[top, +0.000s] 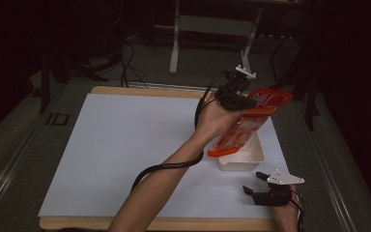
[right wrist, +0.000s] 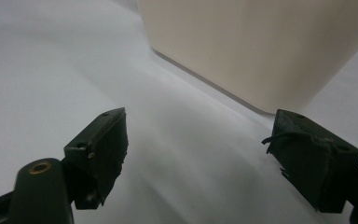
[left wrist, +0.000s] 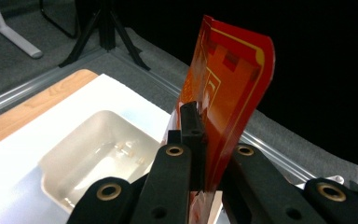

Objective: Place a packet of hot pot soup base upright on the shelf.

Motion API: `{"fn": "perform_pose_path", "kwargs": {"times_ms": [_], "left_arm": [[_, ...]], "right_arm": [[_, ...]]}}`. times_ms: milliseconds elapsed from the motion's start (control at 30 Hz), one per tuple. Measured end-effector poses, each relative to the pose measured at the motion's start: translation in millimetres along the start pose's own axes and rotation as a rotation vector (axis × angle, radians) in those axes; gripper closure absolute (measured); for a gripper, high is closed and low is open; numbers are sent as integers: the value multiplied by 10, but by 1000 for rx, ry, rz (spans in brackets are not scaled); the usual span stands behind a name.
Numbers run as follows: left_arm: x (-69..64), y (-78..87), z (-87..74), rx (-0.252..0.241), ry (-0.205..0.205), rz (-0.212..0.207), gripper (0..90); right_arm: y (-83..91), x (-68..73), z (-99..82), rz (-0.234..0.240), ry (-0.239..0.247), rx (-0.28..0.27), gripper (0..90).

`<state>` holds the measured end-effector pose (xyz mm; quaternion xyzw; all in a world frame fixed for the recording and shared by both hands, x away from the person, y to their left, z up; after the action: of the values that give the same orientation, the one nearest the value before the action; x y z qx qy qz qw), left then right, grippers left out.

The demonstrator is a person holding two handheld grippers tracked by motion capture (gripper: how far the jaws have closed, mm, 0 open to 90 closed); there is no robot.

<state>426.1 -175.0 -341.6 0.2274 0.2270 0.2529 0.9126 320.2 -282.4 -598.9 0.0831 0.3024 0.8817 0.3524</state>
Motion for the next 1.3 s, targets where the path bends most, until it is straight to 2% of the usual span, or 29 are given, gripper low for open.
{"fn": "perform_pose_path", "kwargs": {"times_ms": [167,200,333,467,533,600,667,733,800,933,967,1000,1133,1300], "left_arm": [[-51,-138,-22,2,15,17,900],[-56,-178,-35,-6,35,18,900],[-52,-246,-88,-7,55,24,900],[-5,-392,-259,24,64,43,900],[21,-390,-289,17,76,31,900],[35,-387,-307,25,70,33,900],[63,-388,-387,68,28,48,897],[76,-379,-419,83,15,28,885],[86,-368,-446,118,4,13,838],[128,-367,-520,187,-36,19,744],[128,-367,-520,187,-36,19,721],[168,-382,-551,200,-45,37,719],[231,-438,-624,234,-42,45,672],[242,-509,-683,279,-50,45,647]], "right_arm": [[0,1,0,0,0,0,188],[2,0,1,0,1,-1,188],[1,1,0,1,0,0,188],[0,2,3,-1,2,-3,188],[0,2,2,-1,2,-2,188],[0,2,2,-1,2,-2,188],[-2,0,-1,0,4,1,188],[-2,0,-2,0,3,2,188],[-3,2,-2,-1,4,4,188],[-6,3,-4,-1,4,6,188],[-6,3,-4,-1,4,6,188],[-8,1,-3,-1,4,5,188],[-6,3,-5,0,3,7,188],[-10,2,-4,0,1,5,188]]}}
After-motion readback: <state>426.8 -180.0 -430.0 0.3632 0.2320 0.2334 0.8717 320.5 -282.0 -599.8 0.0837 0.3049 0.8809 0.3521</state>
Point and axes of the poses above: each handheld gripper's, and its own axes: y roughly backward along the jaws, z roughly out of its top, x roughly to its left, the point moved 10 cm from there along -y, roughly forward along the jaws, and after that the axes turned 6 degrees about y, right-handed, at the moved point
